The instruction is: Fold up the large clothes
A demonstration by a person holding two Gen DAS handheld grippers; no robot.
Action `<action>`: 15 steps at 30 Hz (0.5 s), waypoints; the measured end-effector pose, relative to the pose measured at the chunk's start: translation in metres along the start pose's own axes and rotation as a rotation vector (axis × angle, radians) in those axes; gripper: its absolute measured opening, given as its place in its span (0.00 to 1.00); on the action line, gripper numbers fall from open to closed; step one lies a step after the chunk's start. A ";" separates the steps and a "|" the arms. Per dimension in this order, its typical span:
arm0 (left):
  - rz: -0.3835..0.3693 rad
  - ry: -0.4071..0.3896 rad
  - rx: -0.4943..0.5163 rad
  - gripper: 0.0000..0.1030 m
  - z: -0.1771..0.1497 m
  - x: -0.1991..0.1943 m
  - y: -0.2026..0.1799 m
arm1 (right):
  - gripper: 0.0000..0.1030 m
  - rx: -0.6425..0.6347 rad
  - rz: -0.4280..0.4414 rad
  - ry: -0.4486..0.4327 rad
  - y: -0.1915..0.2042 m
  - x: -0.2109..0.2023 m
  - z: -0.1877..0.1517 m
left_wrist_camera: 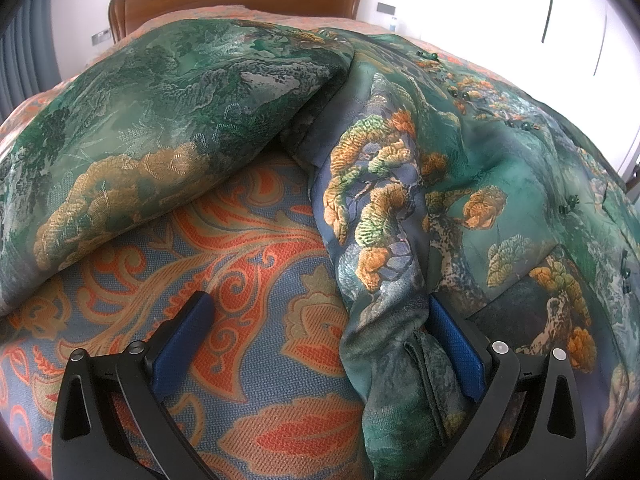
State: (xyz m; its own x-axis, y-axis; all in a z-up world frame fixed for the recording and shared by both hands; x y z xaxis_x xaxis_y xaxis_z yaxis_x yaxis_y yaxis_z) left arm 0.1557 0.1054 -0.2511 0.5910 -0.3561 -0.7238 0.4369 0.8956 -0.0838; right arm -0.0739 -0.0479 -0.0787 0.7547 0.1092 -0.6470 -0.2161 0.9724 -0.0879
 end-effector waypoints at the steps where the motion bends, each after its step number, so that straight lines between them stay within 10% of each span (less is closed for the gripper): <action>1: 0.000 0.000 0.000 1.00 0.000 0.000 0.000 | 0.71 0.001 0.001 0.000 0.000 0.000 -0.001; 15: 0.000 0.000 0.000 1.00 0.000 0.000 0.000 | 0.71 0.010 -0.004 0.004 -0.003 0.001 -0.001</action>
Point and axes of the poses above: each gripper's, at about its wrist camera, not at the fingertips, and x roughly the way its jaws point, y to its left, z to its top, the point moved 4 cm from there along x, roughly the way its jaws point, and after that the axes turned 4 degrees about -y, right-handed, at the moved point
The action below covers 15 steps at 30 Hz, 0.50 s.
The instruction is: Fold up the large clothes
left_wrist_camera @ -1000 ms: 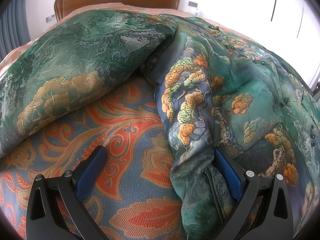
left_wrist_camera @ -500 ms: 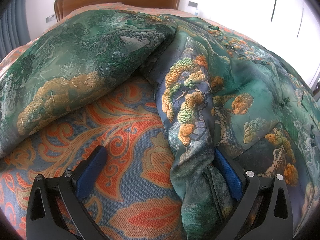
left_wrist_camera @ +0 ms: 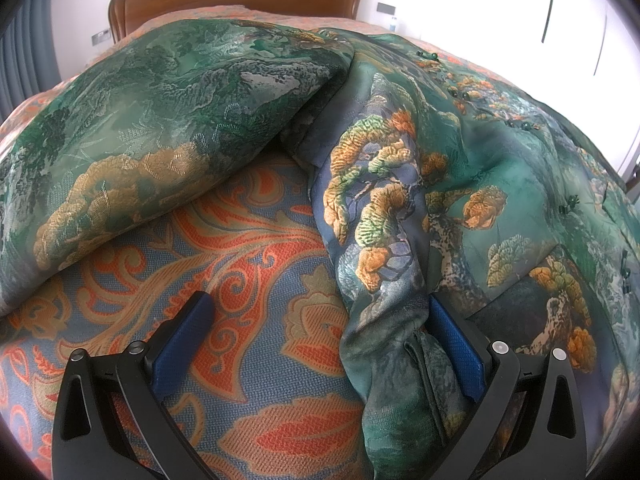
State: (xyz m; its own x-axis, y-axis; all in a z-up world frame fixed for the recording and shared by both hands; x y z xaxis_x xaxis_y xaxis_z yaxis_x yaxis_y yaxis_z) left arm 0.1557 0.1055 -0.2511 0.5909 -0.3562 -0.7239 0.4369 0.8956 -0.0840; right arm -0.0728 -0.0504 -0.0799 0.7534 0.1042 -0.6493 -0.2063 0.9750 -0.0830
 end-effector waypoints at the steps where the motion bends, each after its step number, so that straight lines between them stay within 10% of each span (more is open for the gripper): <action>1: 0.000 0.000 0.000 1.00 0.000 0.000 0.000 | 0.71 0.003 0.000 0.000 -0.002 0.000 0.001; 15: 0.000 0.000 0.000 1.00 0.000 0.000 0.000 | 0.71 0.009 -0.016 -0.006 -0.007 -0.002 -0.001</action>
Point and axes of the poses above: each gripper's, at about its wrist camera, not at the fingertips, and x roughly the way its jaws point, y to its left, z to its top, the point moved 4 cm from there along x, roughly the way its jaws point, and after that the axes turned 4 degrees about -y, right-handed, at the moved point
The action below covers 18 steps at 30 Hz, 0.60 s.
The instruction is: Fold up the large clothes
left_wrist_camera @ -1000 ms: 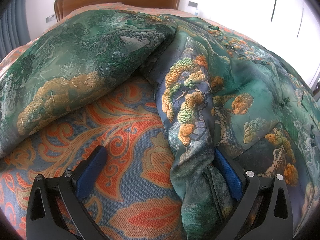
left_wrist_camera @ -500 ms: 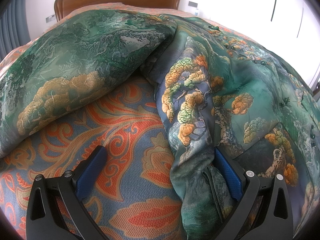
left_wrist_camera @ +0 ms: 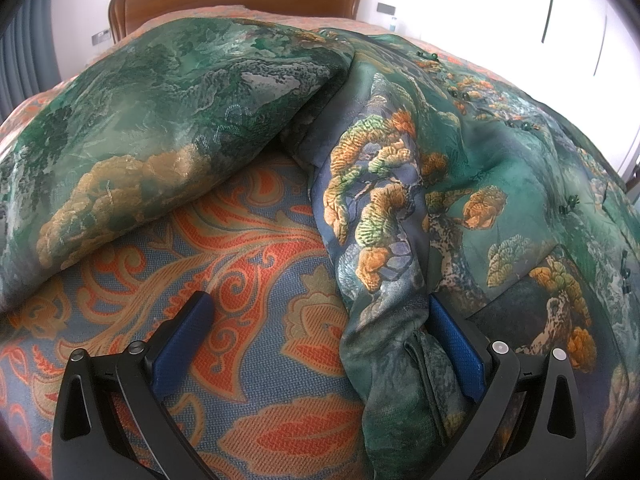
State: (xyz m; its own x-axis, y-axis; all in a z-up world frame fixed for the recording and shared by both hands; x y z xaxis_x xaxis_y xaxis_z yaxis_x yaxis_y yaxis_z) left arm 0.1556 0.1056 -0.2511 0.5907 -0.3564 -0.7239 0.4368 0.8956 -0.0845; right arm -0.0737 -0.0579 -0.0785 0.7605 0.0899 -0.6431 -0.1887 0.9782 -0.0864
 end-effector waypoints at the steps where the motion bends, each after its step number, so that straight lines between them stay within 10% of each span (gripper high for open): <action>1: 0.000 0.000 0.000 1.00 0.000 0.000 0.000 | 0.71 -0.002 -0.005 -0.002 -0.001 -0.001 0.000; 18: -0.007 0.003 -0.005 1.00 0.003 0.000 -0.001 | 0.71 0.037 -0.025 0.031 -0.010 0.001 -0.001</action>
Point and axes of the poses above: each gripper's, at about its wrist camera, not at the fingertips, and x roughly the way its jaws point, y to its left, z to its top, the point moved 4 cm from there along x, roughly the way its jaws point, and after that the axes turned 4 degrees about -y, right-handed, at the moved point
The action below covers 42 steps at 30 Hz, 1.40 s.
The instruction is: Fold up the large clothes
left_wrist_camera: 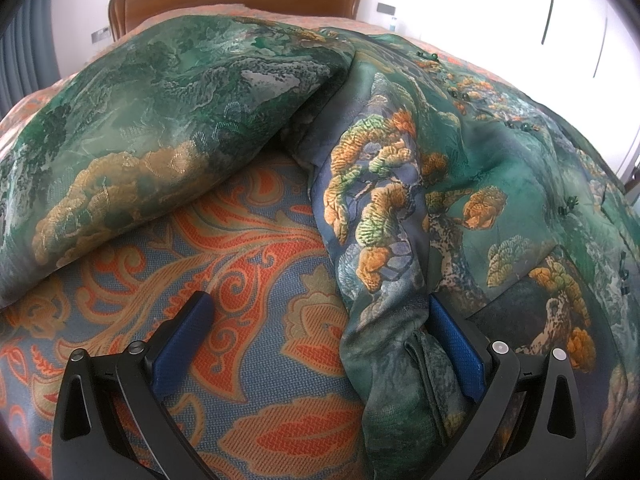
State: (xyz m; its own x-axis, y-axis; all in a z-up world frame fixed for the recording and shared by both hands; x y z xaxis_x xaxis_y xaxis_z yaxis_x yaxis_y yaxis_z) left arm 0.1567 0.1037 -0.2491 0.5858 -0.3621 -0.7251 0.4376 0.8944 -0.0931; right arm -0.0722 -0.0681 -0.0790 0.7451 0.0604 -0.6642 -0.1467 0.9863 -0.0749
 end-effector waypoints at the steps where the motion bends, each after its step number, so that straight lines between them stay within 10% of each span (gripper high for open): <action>1: 0.000 0.000 0.000 1.00 0.000 0.000 0.000 | 0.71 0.003 0.000 -0.006 -0.001 -0.001 0.002; 17: 0.004 -0.004 0.005 1.00 0.000 -0.001 0.000 | 0.71 0.174 -0.010 -0.145 -0.073 -0.044 -0.001; 24: 0.002 -0.010 -0.004 1.00 0.000 0.000 -0.001 | 0.74 0.204 -0.205 -0.226 -0.156 -0.096 -0.038; 34: 0.049 0.114 -0.154 1.00 0.006 -0.002 -0.008 | 0.74 0.525 -0.214 -0.200 -0.269 -0.099 -0.095; 42: 0.137 -0.046 -0.234 1.00 0.030 -0.113 0.008 | 0.74 0.425 -0.155 -0.231 -0.238 -0.095 -0.093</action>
State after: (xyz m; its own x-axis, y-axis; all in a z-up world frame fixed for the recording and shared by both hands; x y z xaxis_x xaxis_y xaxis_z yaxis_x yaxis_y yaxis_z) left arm 0.1144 0.1442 -0.1473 0.6611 -0.2402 -0.7108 0.1855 0.9703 -0.1554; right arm -0.1689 -0.3232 -0.0671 0.8686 -0.1064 -0.4840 0.2187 0.9588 0.1816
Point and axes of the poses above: each gripper's, at about its wrist camera, not at the fingertips, and x roughly the way its jaws point, y to its left, z to its top, the point moved 4 cm from there along x, roughly the way its jaws point, and after that the axes turned 4 degrees about -y, right-handed, at the moved point
